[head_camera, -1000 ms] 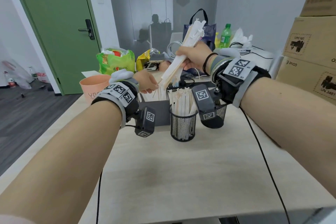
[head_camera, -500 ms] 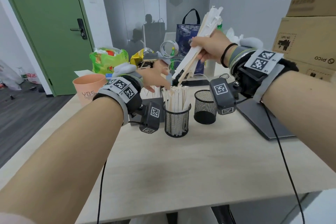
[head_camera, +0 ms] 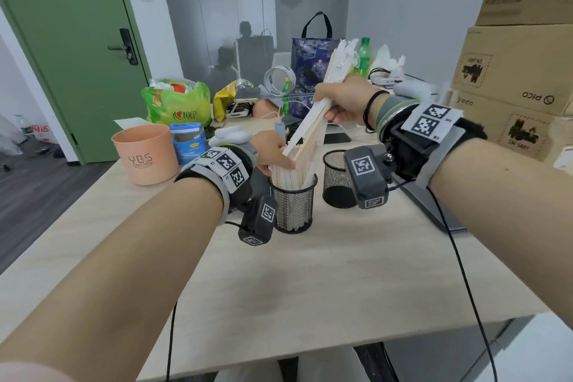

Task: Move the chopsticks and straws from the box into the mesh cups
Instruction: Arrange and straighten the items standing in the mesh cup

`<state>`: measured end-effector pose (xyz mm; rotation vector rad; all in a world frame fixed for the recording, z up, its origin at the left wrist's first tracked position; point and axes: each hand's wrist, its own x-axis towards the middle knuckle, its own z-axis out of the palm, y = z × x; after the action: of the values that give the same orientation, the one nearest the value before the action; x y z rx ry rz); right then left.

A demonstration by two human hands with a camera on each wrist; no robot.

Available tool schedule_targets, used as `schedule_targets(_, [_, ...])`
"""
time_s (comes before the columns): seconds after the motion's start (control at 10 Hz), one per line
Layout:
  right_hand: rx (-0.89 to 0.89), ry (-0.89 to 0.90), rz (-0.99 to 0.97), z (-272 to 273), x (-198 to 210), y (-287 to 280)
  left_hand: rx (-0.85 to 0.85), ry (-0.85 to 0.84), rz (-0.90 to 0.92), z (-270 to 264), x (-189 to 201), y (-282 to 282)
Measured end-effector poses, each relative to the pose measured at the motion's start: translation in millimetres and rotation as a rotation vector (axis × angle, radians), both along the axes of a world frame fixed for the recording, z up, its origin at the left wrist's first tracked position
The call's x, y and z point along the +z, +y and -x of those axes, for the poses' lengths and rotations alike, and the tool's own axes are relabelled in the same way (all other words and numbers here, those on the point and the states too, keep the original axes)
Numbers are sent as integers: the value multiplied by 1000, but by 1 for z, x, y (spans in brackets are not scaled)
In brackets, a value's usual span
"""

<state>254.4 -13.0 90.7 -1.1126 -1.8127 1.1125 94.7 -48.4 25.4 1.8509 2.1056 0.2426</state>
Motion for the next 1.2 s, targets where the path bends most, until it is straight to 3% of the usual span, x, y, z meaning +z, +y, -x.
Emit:
schedule_targets(0.2, [-48, 19, 43, -11, 4, 8, 90, 29, -76, -3, -6, -2])
schedule_targets(0.4, [54, -54, 87, 6, -9, 4, 130, -70, -88, 4, -4, -6])
schedule_targets(0.5, [51, -134, 86, 15, -21, 2, 125, -15, -95, 5, -3, -9])
schedule_targets(0.6, [28, -196, 47, 20, -29, 1, 82, 63, -114, 2, -4, -9])
schedule_targets(1.0, [142, -315, -285, 53, -33, -21, 107, -124, -137, 4, -10, -5])
schedule_targets(1.1, [145, -381, -210, 50, -43, -16, 103, -154, -150, 2, -9, -9])
schedule_targets(1.2, [217, -533, -10, 45, -61, -12, 114, -220, -154, 1, -8, -13])
